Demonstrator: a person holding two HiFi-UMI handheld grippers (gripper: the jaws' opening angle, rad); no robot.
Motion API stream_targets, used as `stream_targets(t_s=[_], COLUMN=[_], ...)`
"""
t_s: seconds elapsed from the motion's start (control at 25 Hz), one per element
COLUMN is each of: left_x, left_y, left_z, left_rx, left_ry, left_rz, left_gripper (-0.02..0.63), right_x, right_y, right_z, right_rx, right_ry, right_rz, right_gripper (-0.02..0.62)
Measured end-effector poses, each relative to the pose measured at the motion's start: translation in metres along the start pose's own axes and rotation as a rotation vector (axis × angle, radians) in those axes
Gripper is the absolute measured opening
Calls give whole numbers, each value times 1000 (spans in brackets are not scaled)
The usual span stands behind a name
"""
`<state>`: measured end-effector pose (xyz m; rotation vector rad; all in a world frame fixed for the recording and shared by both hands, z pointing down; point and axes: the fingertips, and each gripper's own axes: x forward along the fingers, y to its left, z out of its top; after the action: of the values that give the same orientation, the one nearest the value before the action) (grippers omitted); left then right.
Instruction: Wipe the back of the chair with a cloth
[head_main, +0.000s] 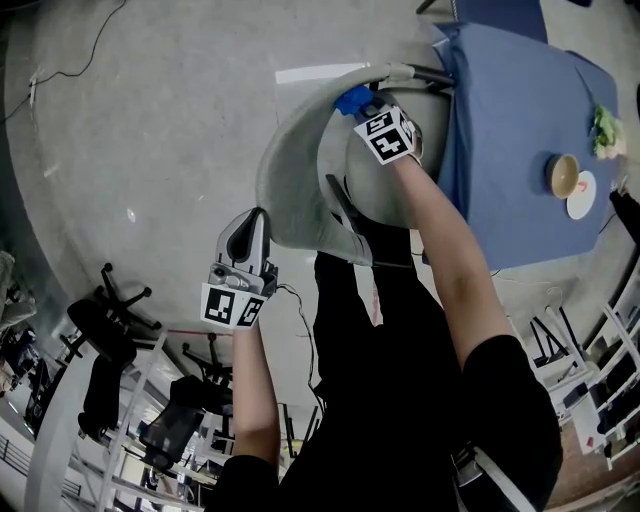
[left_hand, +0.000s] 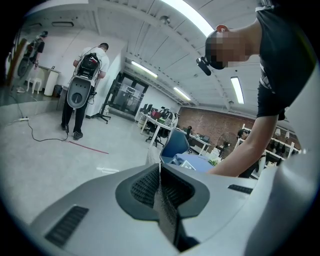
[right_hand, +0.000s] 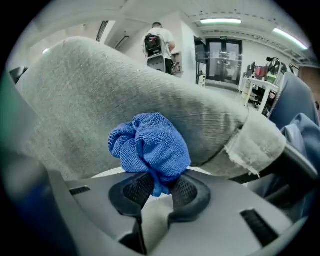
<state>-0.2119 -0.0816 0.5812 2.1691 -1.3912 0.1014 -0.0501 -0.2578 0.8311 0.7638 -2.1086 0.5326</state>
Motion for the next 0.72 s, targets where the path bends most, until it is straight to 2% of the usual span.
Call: stream_targets(t_s=[0.32,0.52,0.72], left_x=[2,2,-2], left_y=[-5,0,-5], left_z=[-1,2,6], left_rx=[9,19,29], left_ry=[15,30,85], left_rz=[8,24,25], left_gripper=[31,31,31], right_x=[-16,-28,-64], right_y=[-42,-32,-5], right_z=[-13,-8,-18], right_rx=[117,26,-89], right_ry=[2,33,54], right_rz=[-83,-62,-12], right_gripper=[101,98,97])
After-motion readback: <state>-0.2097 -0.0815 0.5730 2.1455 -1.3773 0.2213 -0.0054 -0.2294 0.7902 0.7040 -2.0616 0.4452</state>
